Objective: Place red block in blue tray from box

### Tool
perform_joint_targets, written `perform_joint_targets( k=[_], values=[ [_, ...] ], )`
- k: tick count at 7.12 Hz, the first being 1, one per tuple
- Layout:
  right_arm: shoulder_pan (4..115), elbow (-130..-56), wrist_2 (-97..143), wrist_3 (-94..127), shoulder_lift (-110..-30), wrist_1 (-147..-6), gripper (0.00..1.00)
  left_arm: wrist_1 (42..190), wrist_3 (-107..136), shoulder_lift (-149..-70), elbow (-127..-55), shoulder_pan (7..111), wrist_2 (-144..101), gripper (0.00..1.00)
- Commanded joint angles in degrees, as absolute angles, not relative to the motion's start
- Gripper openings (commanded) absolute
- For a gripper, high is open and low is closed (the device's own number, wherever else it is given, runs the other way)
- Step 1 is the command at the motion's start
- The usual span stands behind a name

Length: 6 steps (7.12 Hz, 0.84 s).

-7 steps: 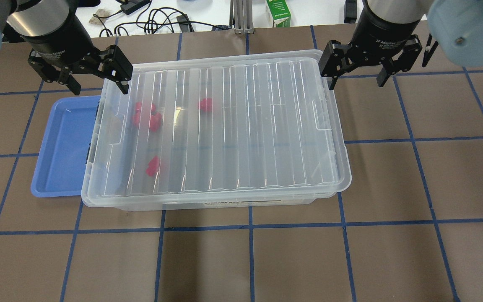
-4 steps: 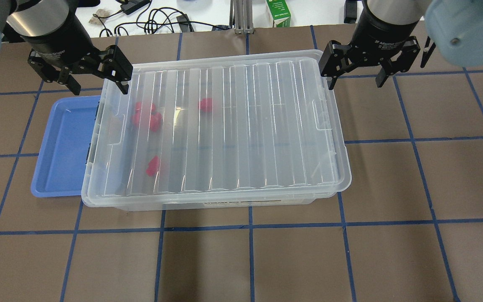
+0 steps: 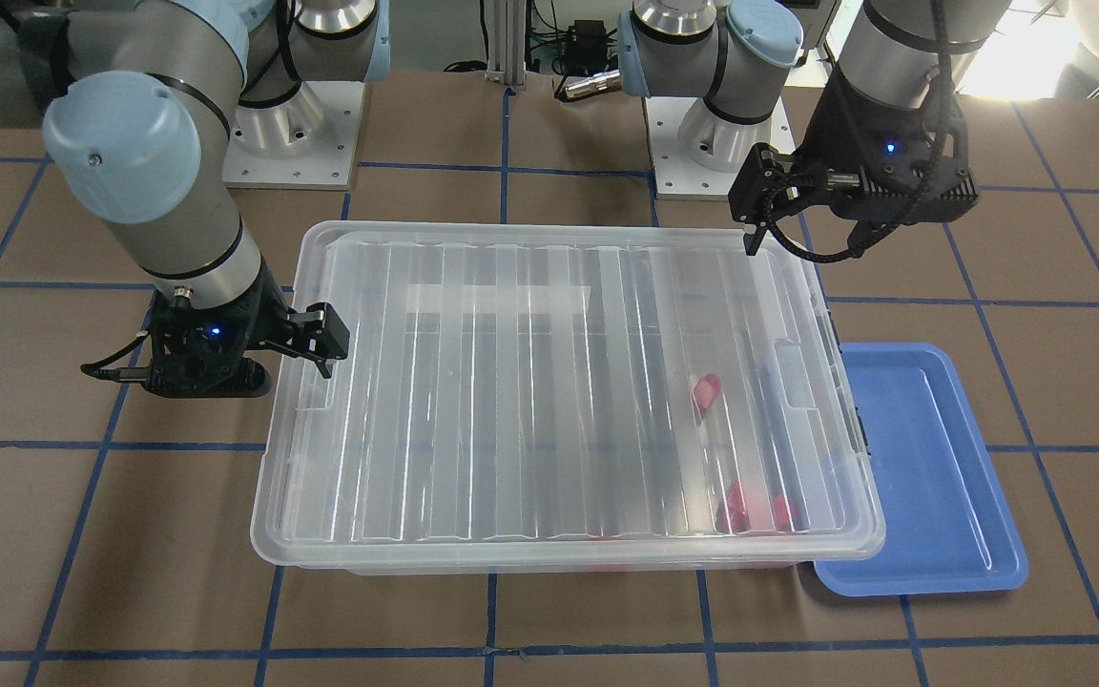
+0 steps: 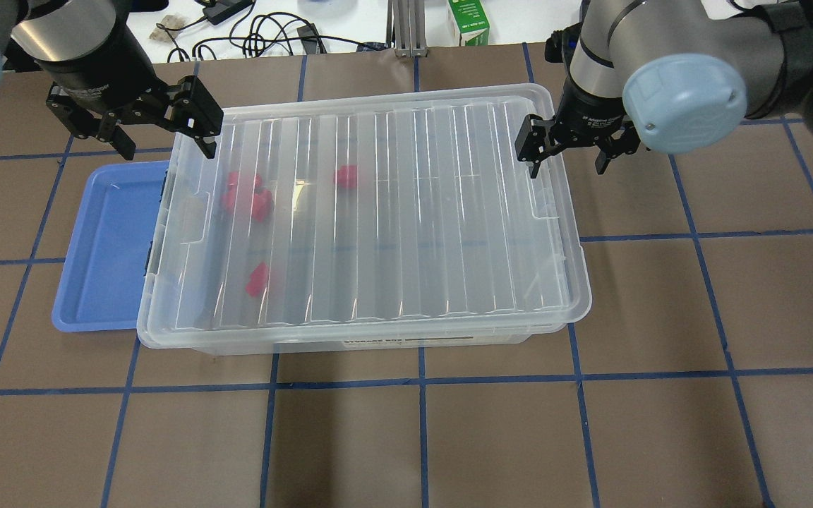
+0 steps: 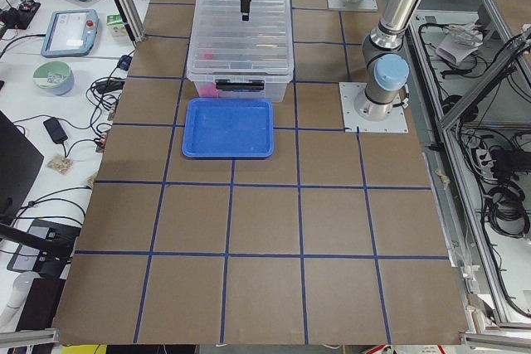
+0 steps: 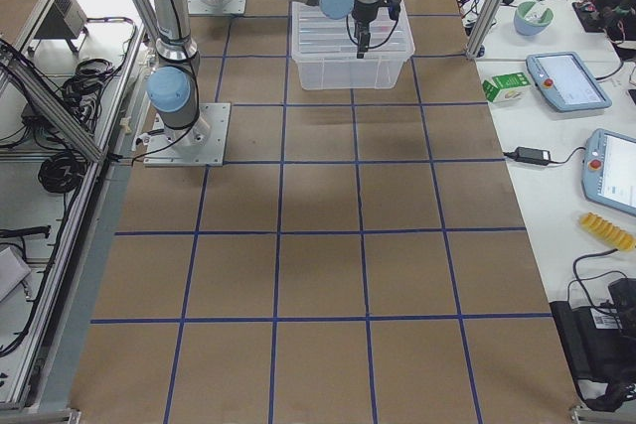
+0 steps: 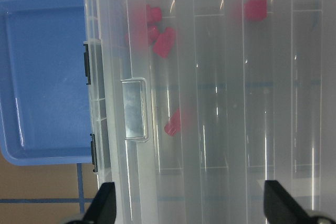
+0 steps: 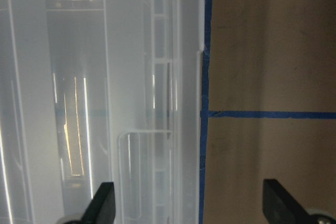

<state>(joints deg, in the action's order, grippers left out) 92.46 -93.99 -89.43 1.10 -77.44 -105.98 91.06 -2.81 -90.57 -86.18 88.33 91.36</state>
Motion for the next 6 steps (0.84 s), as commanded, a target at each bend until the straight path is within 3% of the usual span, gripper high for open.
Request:
perform_joint_targets(
  k=[1, 6],
  values=[
    [90.3, -95.8, -89.6, -0.2, -76.9, -108.7, 1.00, 91.1, -2.8, -90.6, -86.2, 88.3, 91.3, 1.00],
    [81.0, -96.1, -92.5, -8.4, -76.9, -108.7, 1.00, 91.1, -2.8, -90.5, -86.2, 88.3, 91.3, 1.00]
  ],
)
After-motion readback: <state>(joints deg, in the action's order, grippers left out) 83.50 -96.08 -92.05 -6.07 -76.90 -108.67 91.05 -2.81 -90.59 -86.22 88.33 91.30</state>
